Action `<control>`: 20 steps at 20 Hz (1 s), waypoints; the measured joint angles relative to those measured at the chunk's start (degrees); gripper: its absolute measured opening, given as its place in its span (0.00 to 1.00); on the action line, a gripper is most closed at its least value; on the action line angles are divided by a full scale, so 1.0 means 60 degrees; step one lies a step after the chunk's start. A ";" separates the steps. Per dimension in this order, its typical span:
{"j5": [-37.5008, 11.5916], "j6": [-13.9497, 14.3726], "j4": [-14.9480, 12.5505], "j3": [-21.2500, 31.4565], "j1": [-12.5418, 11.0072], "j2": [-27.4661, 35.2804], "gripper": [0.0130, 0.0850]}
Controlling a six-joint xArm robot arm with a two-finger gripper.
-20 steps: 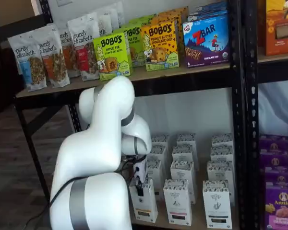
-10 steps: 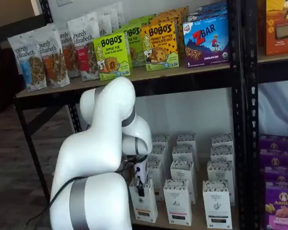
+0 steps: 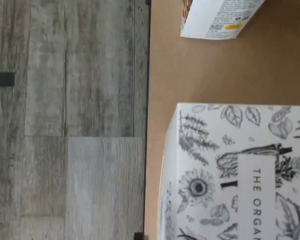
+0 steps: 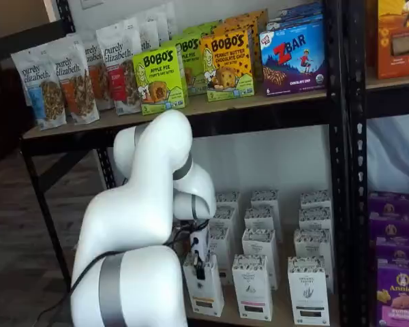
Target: Pick up the white box with a yellow strip in the middle, on the bottom shelf, the fourth box from the left
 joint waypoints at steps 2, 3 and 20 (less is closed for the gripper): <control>0.0002 -0.0028 0.0027 0.0011 -0.0002 -0.0006 0.78; 0.0009 -0.0032 0.0030 0.0015 -0.0005 -0.0012 0.78; -0.0156 0.0161 -0.0199 0.0561 0.0004 -0.0357 0.50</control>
